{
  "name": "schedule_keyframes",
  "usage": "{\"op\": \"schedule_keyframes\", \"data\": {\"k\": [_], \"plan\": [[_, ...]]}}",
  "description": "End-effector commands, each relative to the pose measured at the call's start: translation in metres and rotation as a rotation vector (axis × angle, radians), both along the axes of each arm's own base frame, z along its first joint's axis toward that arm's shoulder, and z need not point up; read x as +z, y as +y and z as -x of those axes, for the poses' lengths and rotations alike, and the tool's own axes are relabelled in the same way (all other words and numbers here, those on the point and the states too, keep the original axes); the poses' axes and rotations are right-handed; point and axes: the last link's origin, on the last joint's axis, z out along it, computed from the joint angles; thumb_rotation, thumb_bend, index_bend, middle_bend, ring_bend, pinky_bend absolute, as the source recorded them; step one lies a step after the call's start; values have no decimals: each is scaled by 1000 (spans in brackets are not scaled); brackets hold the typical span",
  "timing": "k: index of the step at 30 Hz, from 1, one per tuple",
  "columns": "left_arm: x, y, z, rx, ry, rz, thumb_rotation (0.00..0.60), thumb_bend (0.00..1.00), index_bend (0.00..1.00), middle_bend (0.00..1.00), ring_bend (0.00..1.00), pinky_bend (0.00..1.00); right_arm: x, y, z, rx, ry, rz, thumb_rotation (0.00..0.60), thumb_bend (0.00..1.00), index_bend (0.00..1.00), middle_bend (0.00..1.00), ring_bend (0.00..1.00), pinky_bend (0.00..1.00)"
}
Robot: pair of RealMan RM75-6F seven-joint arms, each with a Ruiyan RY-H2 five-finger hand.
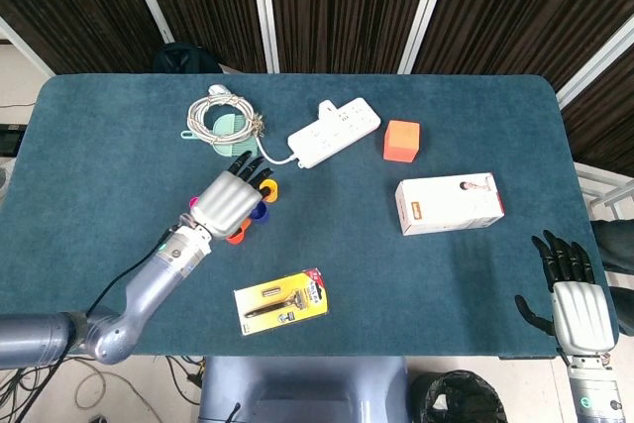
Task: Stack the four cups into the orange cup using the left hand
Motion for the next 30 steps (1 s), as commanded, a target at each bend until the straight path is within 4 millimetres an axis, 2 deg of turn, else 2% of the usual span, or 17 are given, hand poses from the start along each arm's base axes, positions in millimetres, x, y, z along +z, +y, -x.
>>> {"op": "schedule_keyframes", "data": {"k": [1, 13, 30], "plan": [[3, -1, 17, 17, 13, 11, 600, 306, 424, 143, 0, 0, 0, 0, 0, -1, 1, 2, 600, 343, 89, 44, 87, 36], [-5, 1, 46, 25, 21, 24, 600, 306, 428, 144, 0, 0, 1, 0, 2, -7, 4, 8, 600, 343, 88, 44, 88, 36], [-14, 1, 63, 41, 35, 39, 600, 306, 426, 144, 0, 0, 0, -1, 3, -11, 6, 4, 600, 344, 88, 44, 87, 36]]}}
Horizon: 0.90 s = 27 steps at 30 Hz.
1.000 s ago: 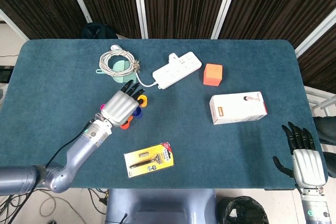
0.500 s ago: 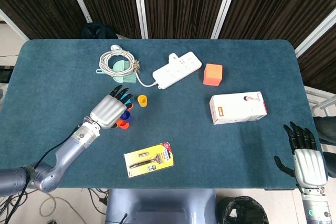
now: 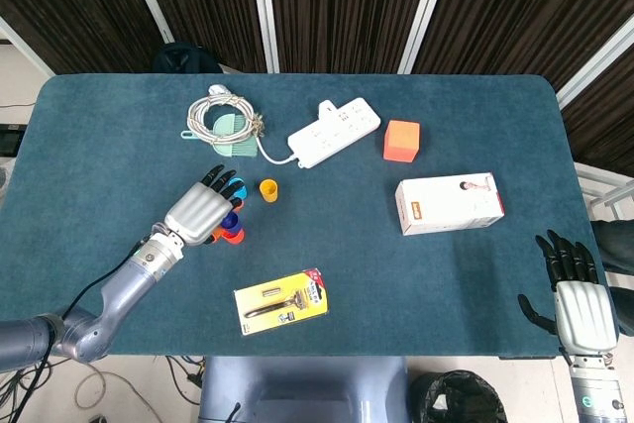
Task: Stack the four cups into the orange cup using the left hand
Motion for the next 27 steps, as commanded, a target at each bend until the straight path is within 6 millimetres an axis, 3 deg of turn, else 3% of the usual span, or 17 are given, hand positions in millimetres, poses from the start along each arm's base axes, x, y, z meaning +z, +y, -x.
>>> {"op": "schedule_keyframes", "data": {"k": [1, 22, 27], "plan": [[-3, 0, 1, 1, -1, 6, 600, 306, 426, 144, 0, 0, 0, 0, 0, 0, 0, -1, 600, 344, 88, 44, 87, 36], [-14, -1, 13, 19, 25, 21, 600, 306, 424, 144, 0, 0, -3, 0, 0, 0, 4, -11, 600, 343, 89, 44, 87, 36], [-15, 0, 17, 20, 48, 18, 600, 306, 301, 136, 0, 0, -3, 0, 0, -2, 3, -9, 600, 343, 89, 44, 87, 36]]}}
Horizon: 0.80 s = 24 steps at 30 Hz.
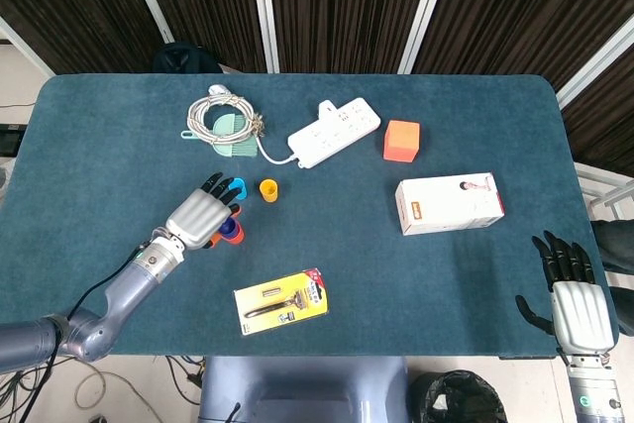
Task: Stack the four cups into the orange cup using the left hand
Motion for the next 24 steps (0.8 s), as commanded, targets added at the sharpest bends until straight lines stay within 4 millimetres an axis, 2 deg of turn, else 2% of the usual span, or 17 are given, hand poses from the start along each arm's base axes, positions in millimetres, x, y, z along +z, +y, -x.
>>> {"op": "schedule_keyframes", "data": {"k": [1, 6, 10, 17, 24], "plan": [[-1, 0, 2, 2, 13, 0, 600, 306, 278, 133, 0, 0, 0, 0, 0, 0, 0, 1, 600, 343, 89, 44, 87, 36], [1, 0, 0, -6, 20, -11, 600, 305, 144, 121, 0, 0, 0, 0, 0, -2, 1, 0, 600, 344, 89, 44, 87, 36], [2, 0, -2, -12, 16, -18, 600, 304, 101, 119, 0, 0, 1, 0, 0, -5, 0, 2, 600, 343, 89, 44, 87, 36], [6, 0, -4, -6, -2, -39, 600, 302, 80, 118, 0, 0, 2, 0, 1, -10, -1, 4, 600, 343, 89, 44, 88, 36], [12, 12, -19, 10, -94, -76, 600, 296, 80, 118, 0, 0, 3, -2, 3, -16, -1, 12, 600, 343, 89, 44, 87, 36]]}}
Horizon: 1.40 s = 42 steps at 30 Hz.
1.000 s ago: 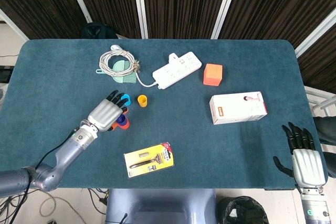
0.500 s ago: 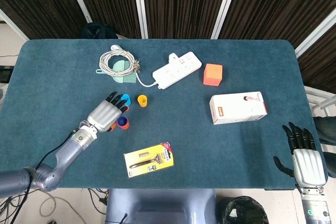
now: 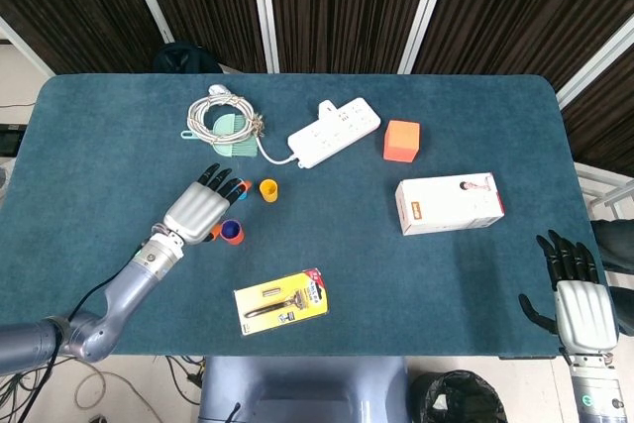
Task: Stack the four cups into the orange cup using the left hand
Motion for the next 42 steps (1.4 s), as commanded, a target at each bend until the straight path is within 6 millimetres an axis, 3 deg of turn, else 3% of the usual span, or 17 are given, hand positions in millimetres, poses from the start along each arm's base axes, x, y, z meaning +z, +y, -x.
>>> {"op": "schedule_keyframes", "data": {"k": [1, 9, 23, 42], "plan": [[2, 10, -8, 2, -32, -17, 600, 296, 82, 118, 0, 0, 0, -1, 2, -4, 2, 1, 600, 343, 88, 44, 87, 36], [-4, 35, -24, 27, -47, -20, 600, 296, 128, 119, 0, 0, -1, -6, 11, -35, 15, 1, 600, 343, 89, 44, 87, 36], [-43, 70, -49, 49, -25, 18, 600, 295, 206, 120, 0, 0, -1, -11, 24, -86, 50, 17, 600, 344, 89, 44, 87, 36], [-66, 76, -36, 72, 16, 25, 600, 294, 260, 121, 0, 0, 1, -12, 28, -98, 55, 26, 600, 343, 89, 44, 87, 36]]}}
